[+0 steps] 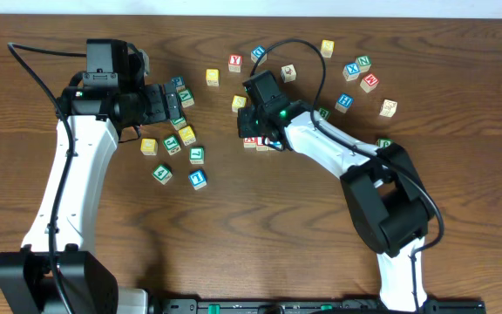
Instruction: Spell out AI2
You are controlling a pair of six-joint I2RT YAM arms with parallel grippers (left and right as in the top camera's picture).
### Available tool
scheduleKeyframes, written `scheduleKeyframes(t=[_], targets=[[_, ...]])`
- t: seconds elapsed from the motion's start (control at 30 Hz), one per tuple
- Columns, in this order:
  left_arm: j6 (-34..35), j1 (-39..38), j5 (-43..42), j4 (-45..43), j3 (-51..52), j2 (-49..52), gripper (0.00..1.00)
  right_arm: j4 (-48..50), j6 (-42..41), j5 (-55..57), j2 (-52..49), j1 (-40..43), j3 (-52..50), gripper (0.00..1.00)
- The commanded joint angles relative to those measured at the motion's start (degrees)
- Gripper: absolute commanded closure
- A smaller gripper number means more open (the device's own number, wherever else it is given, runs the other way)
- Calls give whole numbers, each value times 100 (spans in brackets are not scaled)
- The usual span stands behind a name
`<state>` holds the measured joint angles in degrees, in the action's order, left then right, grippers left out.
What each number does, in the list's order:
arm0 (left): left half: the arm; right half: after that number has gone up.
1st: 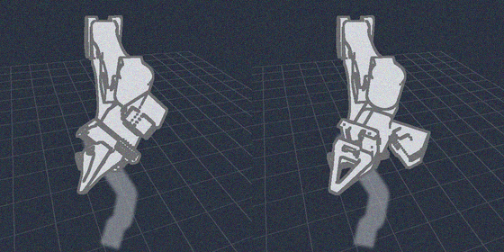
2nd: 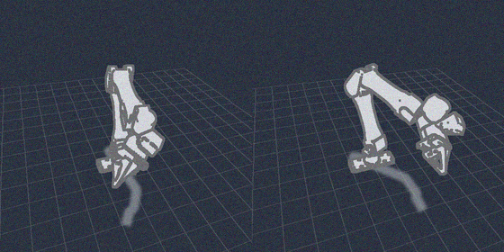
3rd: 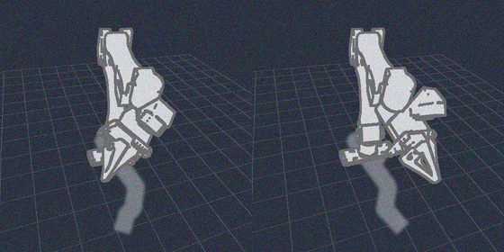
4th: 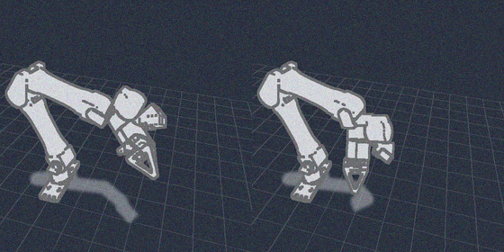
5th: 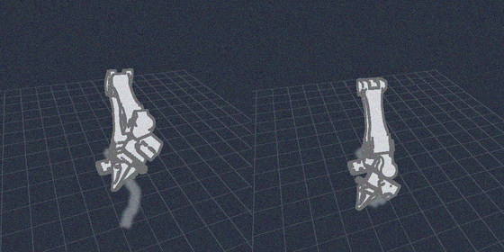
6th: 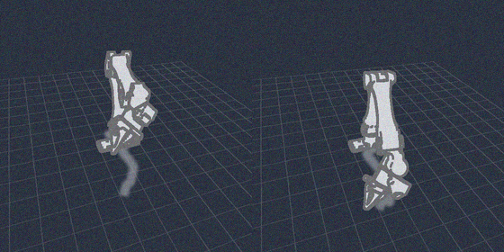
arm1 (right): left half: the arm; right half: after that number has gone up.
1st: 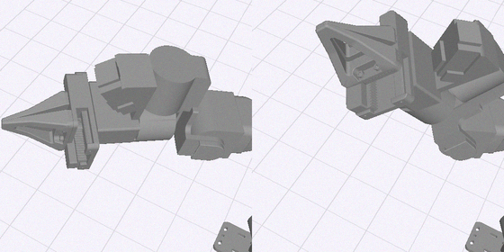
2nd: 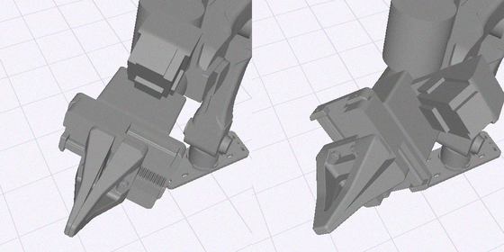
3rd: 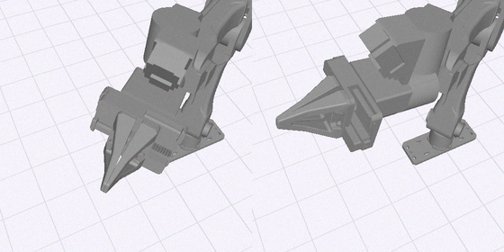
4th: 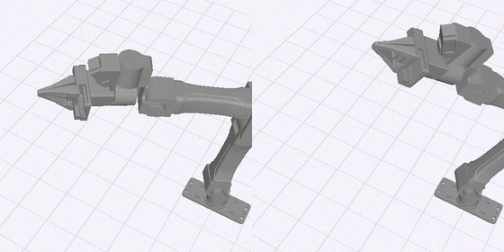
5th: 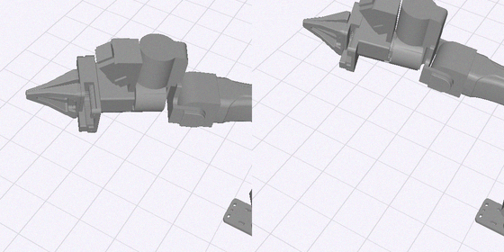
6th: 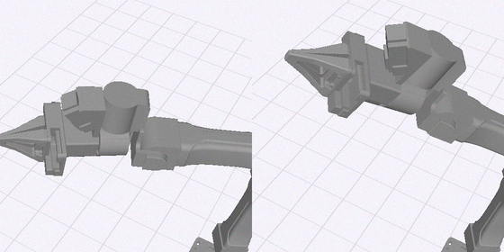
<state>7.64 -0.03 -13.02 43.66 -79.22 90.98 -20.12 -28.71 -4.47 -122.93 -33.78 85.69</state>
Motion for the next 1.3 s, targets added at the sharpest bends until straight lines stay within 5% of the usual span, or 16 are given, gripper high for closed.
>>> scheduleKeyframes(t=[0.0,1.27], targets=[[-11,35,17,26,-66,-33,2,-4,-149,72,-83,-46,-42,99],[-11,35,17,26,-66,-33,2,-133,-144,-63,-83,-50,-42,99]])
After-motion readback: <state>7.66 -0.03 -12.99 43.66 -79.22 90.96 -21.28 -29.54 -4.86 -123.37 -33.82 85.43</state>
